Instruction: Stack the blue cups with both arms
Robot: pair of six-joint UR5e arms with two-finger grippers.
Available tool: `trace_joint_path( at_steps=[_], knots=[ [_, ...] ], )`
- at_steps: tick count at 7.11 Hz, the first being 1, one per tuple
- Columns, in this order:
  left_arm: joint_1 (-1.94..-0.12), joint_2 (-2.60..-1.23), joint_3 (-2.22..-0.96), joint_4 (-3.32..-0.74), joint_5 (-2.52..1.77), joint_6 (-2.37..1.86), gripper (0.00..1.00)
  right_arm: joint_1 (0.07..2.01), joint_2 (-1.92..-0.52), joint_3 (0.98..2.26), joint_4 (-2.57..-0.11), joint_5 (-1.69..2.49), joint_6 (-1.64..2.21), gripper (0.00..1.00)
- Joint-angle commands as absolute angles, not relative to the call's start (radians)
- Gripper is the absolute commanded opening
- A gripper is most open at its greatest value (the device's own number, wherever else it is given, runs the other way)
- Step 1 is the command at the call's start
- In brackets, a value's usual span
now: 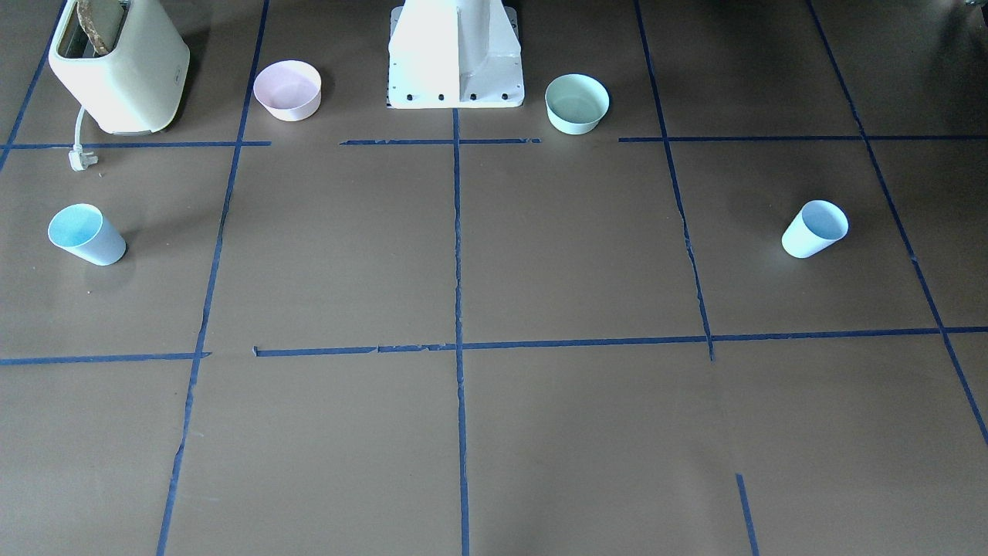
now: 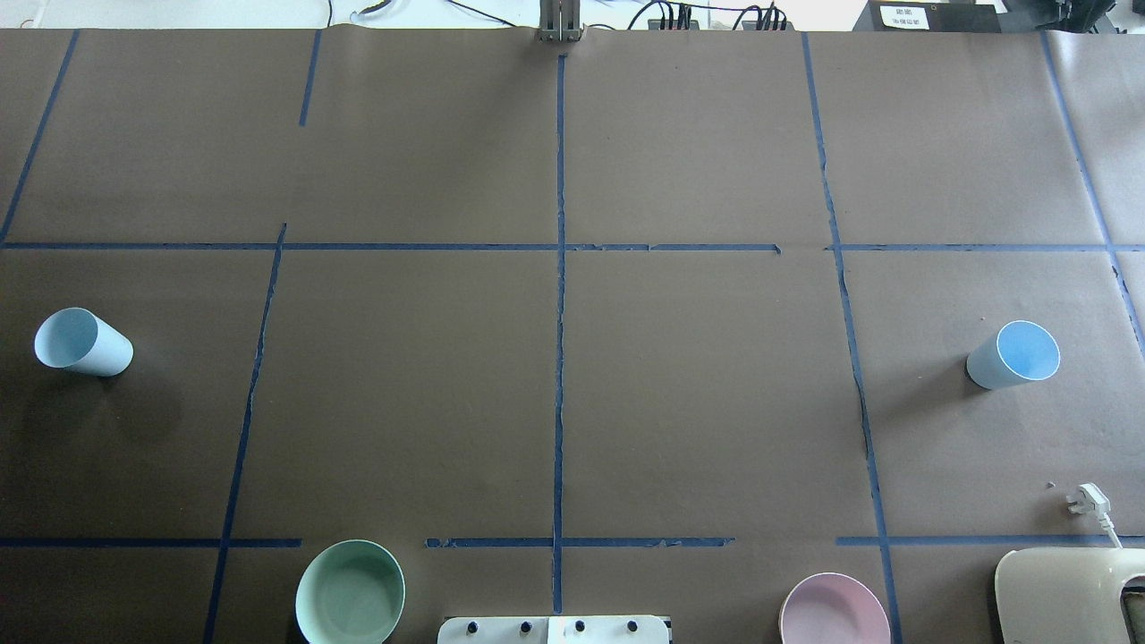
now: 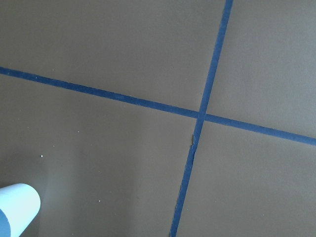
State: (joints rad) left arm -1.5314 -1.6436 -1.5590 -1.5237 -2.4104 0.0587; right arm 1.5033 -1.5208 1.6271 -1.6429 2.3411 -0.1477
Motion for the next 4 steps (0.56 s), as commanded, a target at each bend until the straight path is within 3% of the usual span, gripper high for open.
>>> trace_joint_path(
  at_steps=[1, 4],
  knots=[
    [-1.533, -1.643, -1.596, -1.511, -2.36, 0.051, 1.0, 1.503, -1.534, 1.634, -1.643, 2.347, -0.144, 1.0],
    [-1.528, -1.635, -1.603, -1.531, -2.367, 0.049, 1.0, 1.503, -1.534, 1.638, -1.643, 2.373, -0.144, 1.0]
  ],
)
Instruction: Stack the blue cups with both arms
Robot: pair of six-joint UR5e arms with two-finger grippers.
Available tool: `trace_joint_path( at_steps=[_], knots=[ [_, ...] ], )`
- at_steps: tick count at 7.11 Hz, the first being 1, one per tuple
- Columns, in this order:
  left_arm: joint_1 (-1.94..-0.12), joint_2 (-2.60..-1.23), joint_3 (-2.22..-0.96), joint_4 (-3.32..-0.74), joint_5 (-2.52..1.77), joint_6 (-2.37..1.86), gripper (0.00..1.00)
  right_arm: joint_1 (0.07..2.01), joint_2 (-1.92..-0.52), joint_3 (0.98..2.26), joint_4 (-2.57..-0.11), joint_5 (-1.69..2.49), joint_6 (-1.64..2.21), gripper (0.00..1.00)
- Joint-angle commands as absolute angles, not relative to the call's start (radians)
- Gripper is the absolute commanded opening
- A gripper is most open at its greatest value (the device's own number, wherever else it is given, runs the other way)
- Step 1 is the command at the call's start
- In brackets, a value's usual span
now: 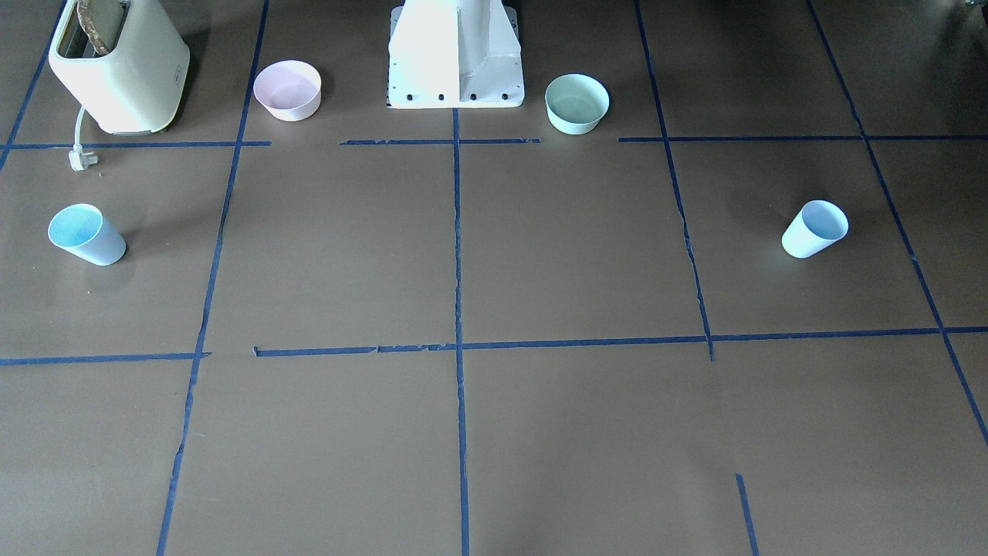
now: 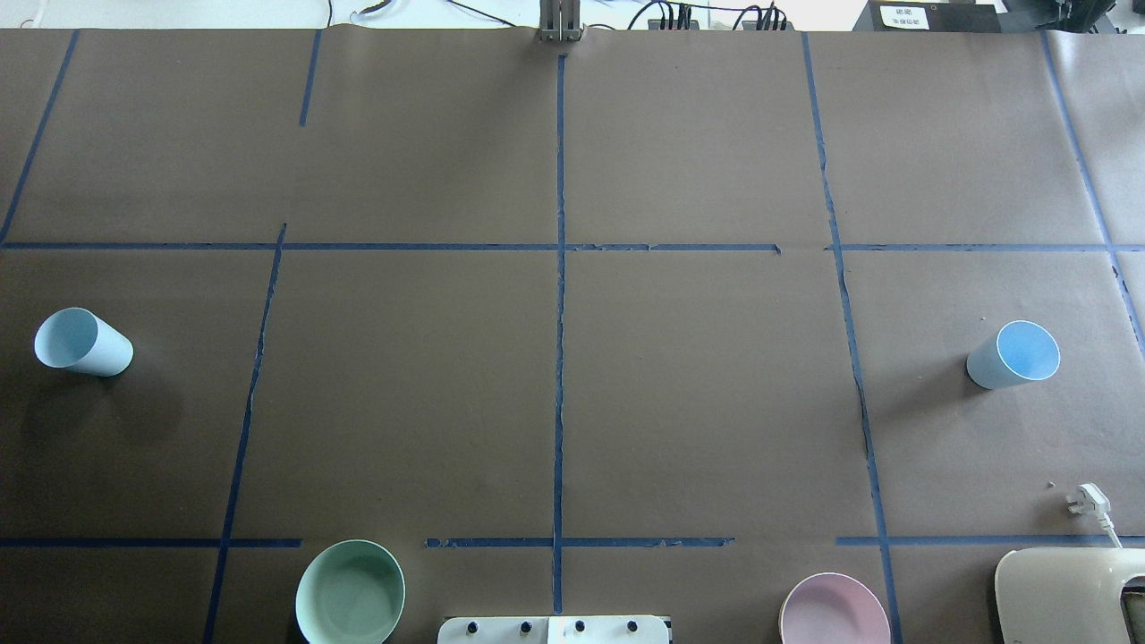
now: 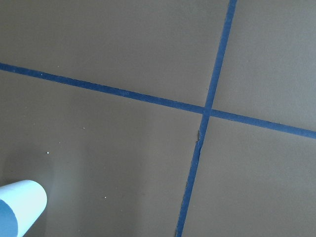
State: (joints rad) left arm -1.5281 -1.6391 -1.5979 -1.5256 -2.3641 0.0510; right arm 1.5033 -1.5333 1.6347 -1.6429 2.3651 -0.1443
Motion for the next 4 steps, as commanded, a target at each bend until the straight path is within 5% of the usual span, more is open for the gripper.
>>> trace_joint_path(
  at_steps=[1, 4],
  knots=[
    [-1.528, -1.632, -1.592, -1.532, -2.367, 0.054, 1.0, 1.503, -1.534, 1.641, -1.643, 2.388, -0.146, 1.0],
    [-1.476, -1.603, -1.621, -1.532, -2.407, 0.049, 1.0, 1.502, -1.52, 1.632, -1.641, 2.379, -0.147, 1.0]
  ],
)
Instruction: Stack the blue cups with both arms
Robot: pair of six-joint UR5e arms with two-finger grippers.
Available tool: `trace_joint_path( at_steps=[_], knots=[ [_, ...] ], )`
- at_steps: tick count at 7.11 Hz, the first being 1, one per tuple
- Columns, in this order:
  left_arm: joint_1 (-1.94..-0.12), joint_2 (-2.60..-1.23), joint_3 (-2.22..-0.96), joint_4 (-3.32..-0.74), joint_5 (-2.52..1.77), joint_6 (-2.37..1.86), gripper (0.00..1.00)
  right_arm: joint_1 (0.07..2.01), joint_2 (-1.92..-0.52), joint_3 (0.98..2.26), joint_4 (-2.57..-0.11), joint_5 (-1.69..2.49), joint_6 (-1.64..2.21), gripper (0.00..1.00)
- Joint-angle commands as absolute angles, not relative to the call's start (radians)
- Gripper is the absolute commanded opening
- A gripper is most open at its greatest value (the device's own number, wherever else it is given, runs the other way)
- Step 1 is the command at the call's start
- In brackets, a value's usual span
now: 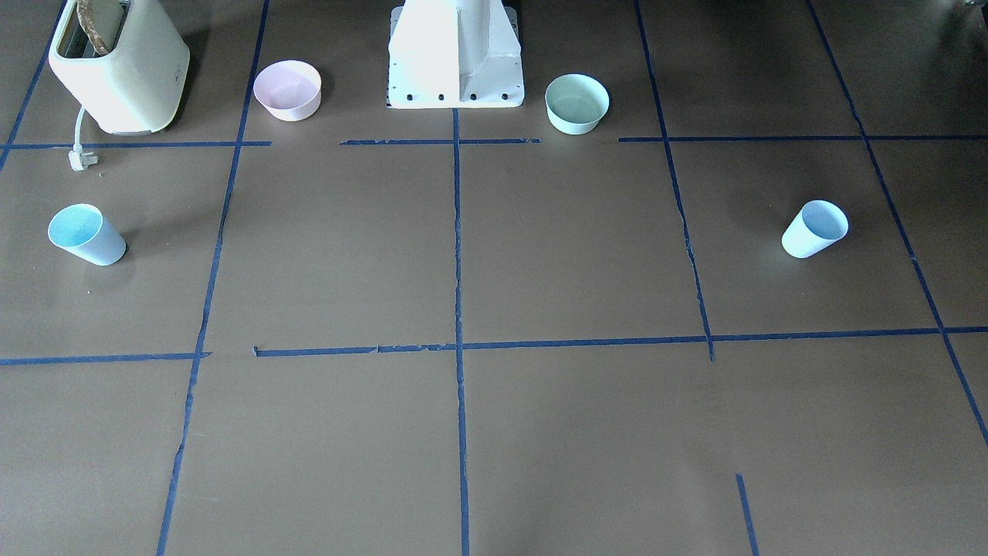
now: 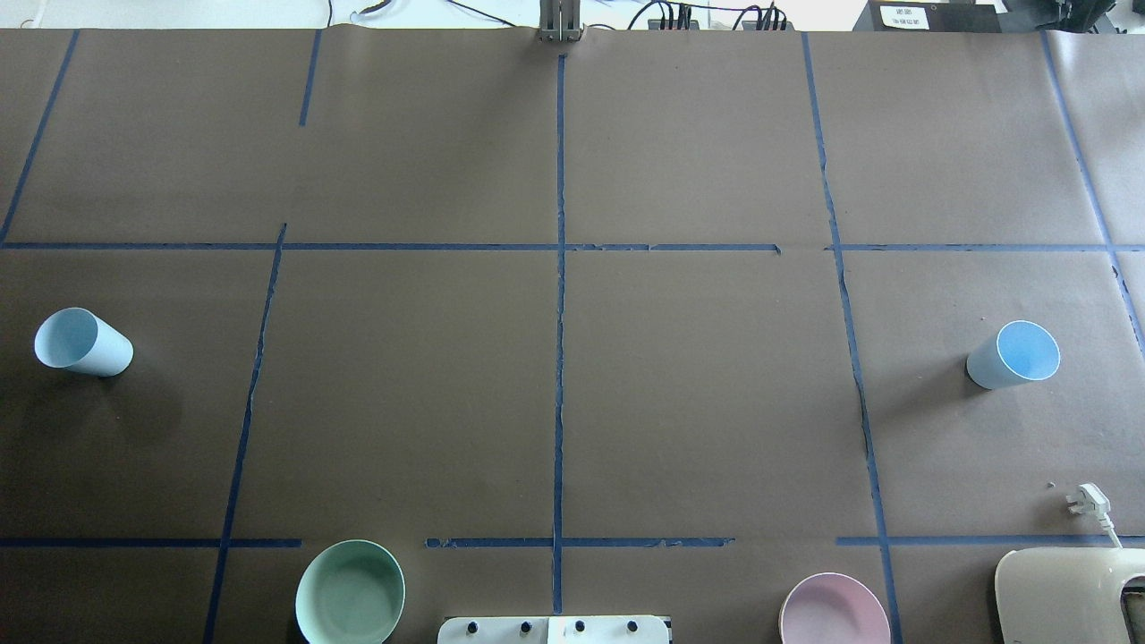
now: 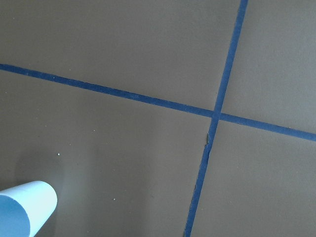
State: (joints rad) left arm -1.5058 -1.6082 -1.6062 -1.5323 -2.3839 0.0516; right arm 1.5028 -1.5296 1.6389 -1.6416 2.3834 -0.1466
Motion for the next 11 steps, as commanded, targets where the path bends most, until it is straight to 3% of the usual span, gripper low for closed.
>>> trace_joint_path(
  at_steps=[1, 4, 7, 11],
  knots=[
    [-1.459, -1.603, -1.652, -1.532, -2.43, 0.046, 1.0, 1.499, -1.517, 1.629, -1.643, 2.379, -0.146, 1.0],
    [-1.264, -1.463, -1.805, -1.689, -2.416, -0.35, 1.0, 1.462, -1.5, 1.628, -1.614, 2.372, -0.147, 1.0],
    [-1.163, -1.459, -1.757, -1.79, -2.356, -0.501, 1.0, 1.462, -1.516, 1.534, -1.471, 2.376, -0.147, 1.0],
    [-1.095, -1.538, -1.697, -1.824, -2.358, -0.566, 1.0, 1.462, -1.505, 1.536, -1.471, 2.413, -0.144, 1.0]
  ],
)
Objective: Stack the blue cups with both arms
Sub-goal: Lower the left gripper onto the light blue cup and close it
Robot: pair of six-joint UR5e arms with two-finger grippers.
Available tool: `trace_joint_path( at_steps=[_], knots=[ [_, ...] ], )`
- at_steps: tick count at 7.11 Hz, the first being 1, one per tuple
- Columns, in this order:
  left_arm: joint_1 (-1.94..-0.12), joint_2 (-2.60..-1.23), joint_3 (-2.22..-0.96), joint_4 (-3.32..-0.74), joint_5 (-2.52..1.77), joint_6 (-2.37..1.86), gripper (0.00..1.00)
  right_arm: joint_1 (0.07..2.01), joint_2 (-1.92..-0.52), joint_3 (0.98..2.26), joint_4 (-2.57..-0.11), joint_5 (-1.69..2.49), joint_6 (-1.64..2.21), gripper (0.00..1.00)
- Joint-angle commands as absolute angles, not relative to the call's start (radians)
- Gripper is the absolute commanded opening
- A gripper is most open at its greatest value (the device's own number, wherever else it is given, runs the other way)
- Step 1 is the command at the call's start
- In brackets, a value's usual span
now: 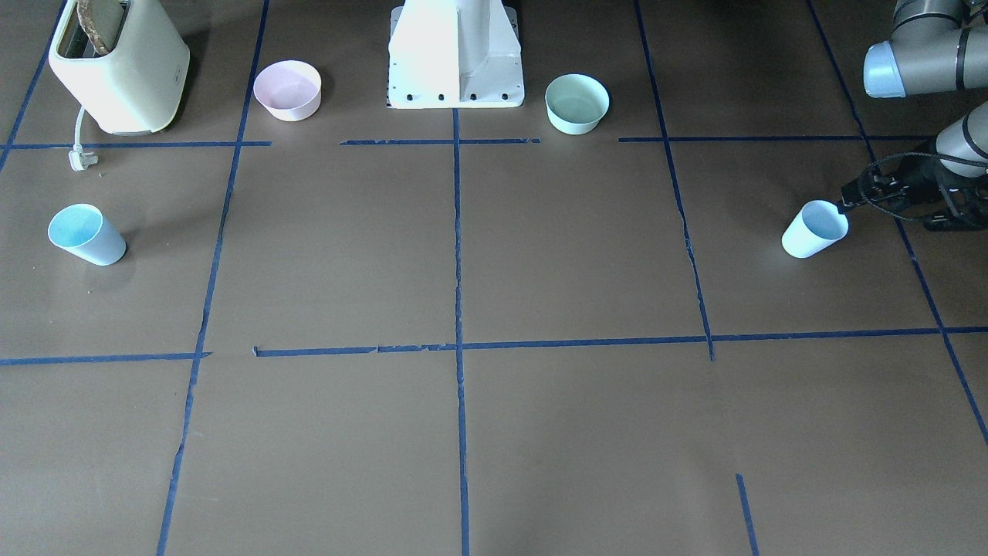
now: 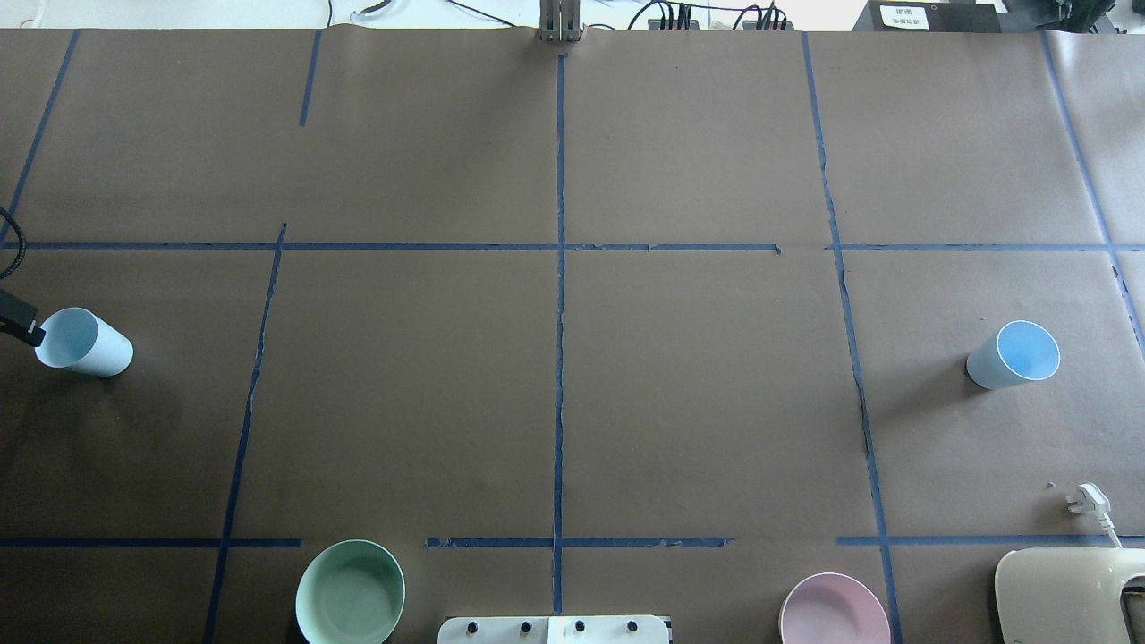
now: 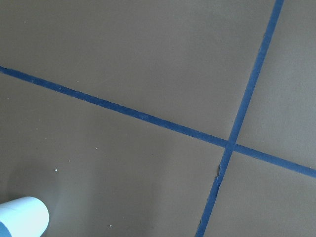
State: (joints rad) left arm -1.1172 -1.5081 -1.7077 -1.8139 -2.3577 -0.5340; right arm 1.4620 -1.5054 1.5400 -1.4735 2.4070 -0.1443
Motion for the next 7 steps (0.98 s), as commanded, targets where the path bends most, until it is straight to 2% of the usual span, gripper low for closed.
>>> trace_joint_path(
  at_steps=[1, 2, 3, 4, 5, 6, 7],
  knots=[
    [-1.085, -1.548, -1.687, -1.824, -2.356, -0.587, 1.0, 1.462, -1.506, 1.537, -1.471, 2.413, -0.144, 1.0],
    [-1.068, -1.549, -1.681, -1.825, -2.355, -0.589, 0.79, 1.462, -1.509, 1.534, -1.471, 2.413, -0.146, 1.0],
    [-1.056, -1.554, -1.677, -1.825, -2.355, -0.586, 0.45, 1.462, -1.511, 1.531, -1.471, 2.413, -0.146, 1.0],
    [-1.055, -1.555, -1.668, -1.825, -2.355, -0.584, 0.36, 1.462, -1.514, 1.531, -1.474, 2.414, -0.146, 1.0],
    [-1.055, -1.557, -1.667, -1.825, -2.355, -0.584, 0.09, 1.462, -1.516, 1.532, -1.474, 2.418, -0.146, 1.0],
    [-1.055, -1.578, -1.666, -1.825, -2.358, -0.592, 0.0, 1.462, -1.514, 1.531, -1.474, 2.427, -0.146, 1.0],
    [-1.057, -1.616, -1.68, -1.816, -2.364, -0.609, 0.0, 1.46, -1.509, 1.531, -1.474, 2.425, -0.144, 1.0]
  ],
)
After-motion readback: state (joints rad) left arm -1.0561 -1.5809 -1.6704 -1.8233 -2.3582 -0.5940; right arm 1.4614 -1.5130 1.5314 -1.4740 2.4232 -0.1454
